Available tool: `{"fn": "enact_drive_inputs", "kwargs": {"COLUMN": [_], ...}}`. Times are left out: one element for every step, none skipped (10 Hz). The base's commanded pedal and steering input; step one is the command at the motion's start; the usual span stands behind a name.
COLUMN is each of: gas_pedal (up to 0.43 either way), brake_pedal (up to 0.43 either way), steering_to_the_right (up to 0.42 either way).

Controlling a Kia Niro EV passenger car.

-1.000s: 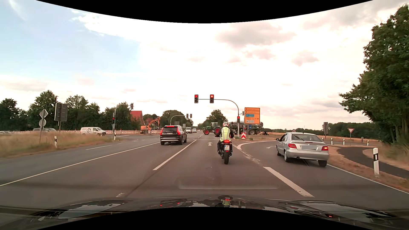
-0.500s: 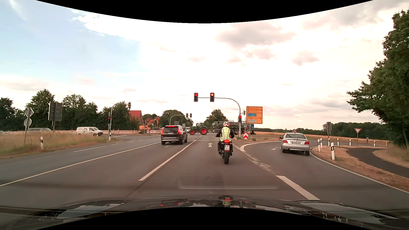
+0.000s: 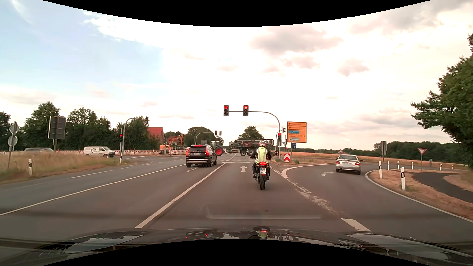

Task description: Follow the waypoints while adhering to traffic rules and regulations

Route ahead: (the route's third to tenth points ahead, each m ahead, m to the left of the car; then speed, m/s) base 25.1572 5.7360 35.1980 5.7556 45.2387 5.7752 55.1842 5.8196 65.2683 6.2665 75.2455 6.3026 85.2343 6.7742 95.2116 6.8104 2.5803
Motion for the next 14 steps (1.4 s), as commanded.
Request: {"fn": "enact_drive_inputs", "kwargs": {"gas_pedal": [0.000,0.000,0.000,0.000,0.000,0.000,0.000,0.000,0.000,0.000,0.000,0.000,0.000,0.000], "brake_pedal": [0.037,0.073,0.104,0.122,0.128,0.128,0.128,0.128,0.128,0.128,0.098,0.073,0.055,0.061], "steering_to_the_right": [-0.002,-0.002,-0.002,-0.002,-0.003,-0.002,-0.002,-0.002,-0.002,-0.002,-0.002,-0.002,-0.002,-0.002]}}
